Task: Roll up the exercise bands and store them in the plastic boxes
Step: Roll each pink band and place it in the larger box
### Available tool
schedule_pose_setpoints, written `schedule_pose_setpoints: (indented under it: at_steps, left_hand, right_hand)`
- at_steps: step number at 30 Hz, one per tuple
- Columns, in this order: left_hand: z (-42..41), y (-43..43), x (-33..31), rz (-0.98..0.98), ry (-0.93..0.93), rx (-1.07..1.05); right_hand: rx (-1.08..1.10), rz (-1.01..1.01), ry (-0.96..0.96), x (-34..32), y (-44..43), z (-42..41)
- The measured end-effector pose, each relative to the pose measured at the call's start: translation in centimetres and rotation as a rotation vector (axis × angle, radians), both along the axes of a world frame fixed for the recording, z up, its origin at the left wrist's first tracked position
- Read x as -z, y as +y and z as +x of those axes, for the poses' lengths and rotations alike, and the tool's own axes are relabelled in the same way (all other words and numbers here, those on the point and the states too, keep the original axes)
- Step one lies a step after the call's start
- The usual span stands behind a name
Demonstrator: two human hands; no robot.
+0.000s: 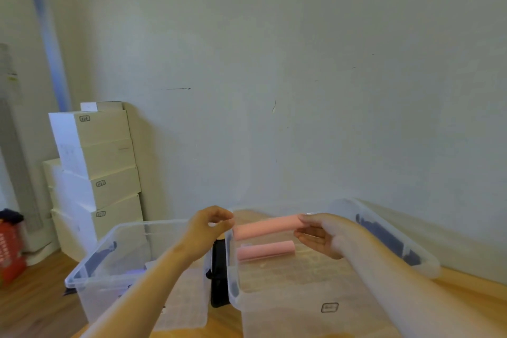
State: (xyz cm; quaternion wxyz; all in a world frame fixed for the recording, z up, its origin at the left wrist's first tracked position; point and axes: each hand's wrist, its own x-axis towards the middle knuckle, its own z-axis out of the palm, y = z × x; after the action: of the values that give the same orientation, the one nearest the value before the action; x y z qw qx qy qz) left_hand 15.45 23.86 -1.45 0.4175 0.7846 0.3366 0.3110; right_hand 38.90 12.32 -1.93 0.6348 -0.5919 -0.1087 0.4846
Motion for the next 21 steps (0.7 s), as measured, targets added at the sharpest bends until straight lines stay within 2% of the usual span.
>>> schedule_pose_setpoints:
  at_steps: [8, 21]
  left_hand:
    - [0.0, 1.1, 1.8, -0.064, 0.082, 0.062]
    - [0.3, 1.5, 2.2, 0.039, 0.163, 0.062]
  right_hand:
    - [-0.051, -0.061, 0.004, 1.1, 2.2, 1.0]
    - [-0.162, -0.137, -0.164, 3.7, 4.6, 4.0]
